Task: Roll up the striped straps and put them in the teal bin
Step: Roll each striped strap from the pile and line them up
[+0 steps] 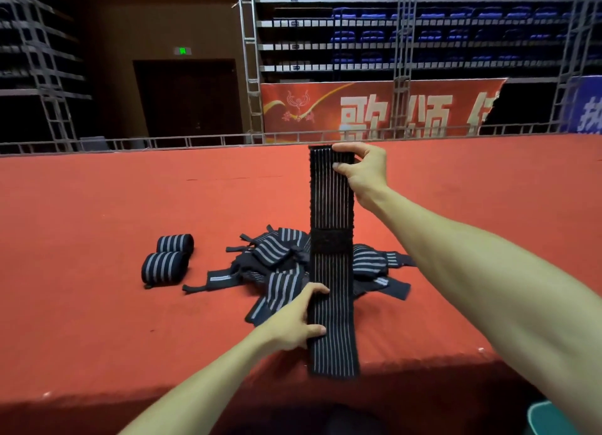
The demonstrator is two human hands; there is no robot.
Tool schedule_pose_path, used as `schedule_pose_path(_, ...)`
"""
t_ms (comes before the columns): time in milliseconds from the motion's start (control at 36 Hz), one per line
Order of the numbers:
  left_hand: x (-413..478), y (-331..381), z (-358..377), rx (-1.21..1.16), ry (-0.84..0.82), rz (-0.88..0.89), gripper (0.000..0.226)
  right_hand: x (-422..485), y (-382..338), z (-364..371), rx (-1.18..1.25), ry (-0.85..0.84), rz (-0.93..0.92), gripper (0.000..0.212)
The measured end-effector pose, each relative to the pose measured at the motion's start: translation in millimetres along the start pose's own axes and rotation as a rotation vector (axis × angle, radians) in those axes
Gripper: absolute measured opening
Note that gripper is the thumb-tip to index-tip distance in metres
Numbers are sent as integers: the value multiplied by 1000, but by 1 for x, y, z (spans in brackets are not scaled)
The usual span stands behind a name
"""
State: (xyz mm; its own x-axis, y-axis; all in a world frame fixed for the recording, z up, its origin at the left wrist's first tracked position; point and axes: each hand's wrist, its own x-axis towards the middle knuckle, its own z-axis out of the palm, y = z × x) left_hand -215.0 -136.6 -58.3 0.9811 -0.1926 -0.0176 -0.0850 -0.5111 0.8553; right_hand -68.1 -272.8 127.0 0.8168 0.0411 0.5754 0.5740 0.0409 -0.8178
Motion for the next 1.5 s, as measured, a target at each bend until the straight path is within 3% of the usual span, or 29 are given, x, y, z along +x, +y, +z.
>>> schedule_pose_path(111, 4, -6, 3, 383, 74, 15, 47, -10, 23, 2, -10, 4, 37, 43)
schedule_pose_path(278, 14, -2, -5, 714, -86, -135, 57, -26, 33, 3, 18, -28, 58, 38)
schedule_pose_path(389, 16, 8, -13, 653, -72, -91, 46, -32, 43, 2, 61, -44, 61, 28)
schedule_pose_path(556, 43, 13, -41, 285, 432, 62, 6, -38, 67, 4, 83, -33, 96, 29)
schedule_pose_path(639, 62, 13, -58, 119, 566, 113, 5, -44, 79, 6, 79, -43, 110, 27)
schedule_pose_path(722, 77, 17, -67, 25, 620, 188, 20, -49, 93, 10, 75, -53, 126, 26)
schedule_pose_path(833, 100, 20, -72, -92, 653, 258, 34, -54, 112, 13, 116, -49, 179, 23)
schedule_pose_path(1000, 136, 5, -76, -137, 637, 286, 14, -51, 145, 12, 77, -34, 168, 24)
schedule_pose_path(1222, 167, 2, -103, -168, 702, 316, 20, -19, 154, 22, 79, -123, 59, 25)
schedule_pose_path(1500, 178, 11, -138, -266, 591, 401, 19, 23, 156, 45, 148, -86, 63, 23)
